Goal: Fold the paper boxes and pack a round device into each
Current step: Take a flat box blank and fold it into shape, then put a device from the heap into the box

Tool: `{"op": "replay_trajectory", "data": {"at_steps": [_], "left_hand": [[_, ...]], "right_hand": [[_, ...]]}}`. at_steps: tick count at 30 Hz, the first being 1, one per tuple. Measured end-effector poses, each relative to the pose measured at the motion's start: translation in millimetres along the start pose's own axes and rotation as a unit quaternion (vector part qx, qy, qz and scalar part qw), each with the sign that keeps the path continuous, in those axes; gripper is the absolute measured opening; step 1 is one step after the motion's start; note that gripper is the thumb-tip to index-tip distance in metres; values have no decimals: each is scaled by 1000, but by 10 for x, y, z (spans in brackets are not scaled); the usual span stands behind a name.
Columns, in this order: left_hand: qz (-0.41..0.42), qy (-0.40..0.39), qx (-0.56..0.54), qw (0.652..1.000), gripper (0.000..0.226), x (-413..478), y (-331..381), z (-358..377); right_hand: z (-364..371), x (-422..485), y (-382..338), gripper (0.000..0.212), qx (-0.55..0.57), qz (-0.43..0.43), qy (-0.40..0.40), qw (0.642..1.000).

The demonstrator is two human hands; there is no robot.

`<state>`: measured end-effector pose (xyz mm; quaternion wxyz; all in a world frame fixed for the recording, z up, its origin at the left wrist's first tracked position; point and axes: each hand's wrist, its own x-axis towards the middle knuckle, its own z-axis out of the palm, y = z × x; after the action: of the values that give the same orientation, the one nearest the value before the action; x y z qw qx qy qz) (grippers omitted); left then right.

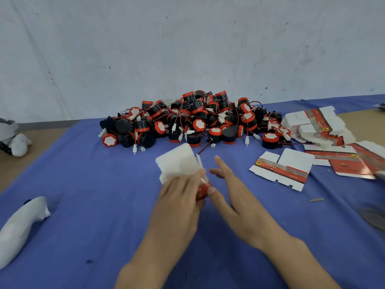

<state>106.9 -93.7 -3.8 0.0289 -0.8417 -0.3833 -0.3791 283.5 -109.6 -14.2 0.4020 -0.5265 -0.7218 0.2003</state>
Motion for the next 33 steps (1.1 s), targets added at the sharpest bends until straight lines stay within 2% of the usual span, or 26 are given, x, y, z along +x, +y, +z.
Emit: {"op": "replay_trajectory", "data": {"at_steps": [1,3,6,9,11,15,19,22,25,28,30,33], "left_hand": [[51,-23,55,997,62,-28,19,68],[94,-58,106,988,64,-71,76,175],[121,-70,67,988,40,-110,127,245],[136,-52,23,989,30,-118,194,191],[140,-9,-4,990,26,-114,247,123],[50,101,-65,992,23,-81,243,-12],[-122,129,-121,977,22,63,170,-53],[-249,87,-183,947,21,289,5,75],[-291,3,-161,943,19,596,-238,342],[-298,-102,-56,948,36,895,-468,652],[-310,-172,26,935,48,1048,-594,798],[-326,-219,130,910,47,1202,-748,939]], "right_hand": [[-4,8,24,81,30,22,0,999],[-24,38,46,91,78,52,-4,996],[-63,60,87,97,114,91,-23,989],[-91,59,163,85,108,104,-34,988],[-123,71,193,75,97,109,-21,989],[-266,86,282,62,31,118,2,992],[-469,90,410,48,-29,117,29,992],[-619,91,474,47,-24,119,47,991],[-719,81,524,53,12,138,39,990],[-789,65,549,72,51,147,22,988],[-835,51,561,86,80,150,34,985],[-920,47,610,91,100,144,68,982]]}}
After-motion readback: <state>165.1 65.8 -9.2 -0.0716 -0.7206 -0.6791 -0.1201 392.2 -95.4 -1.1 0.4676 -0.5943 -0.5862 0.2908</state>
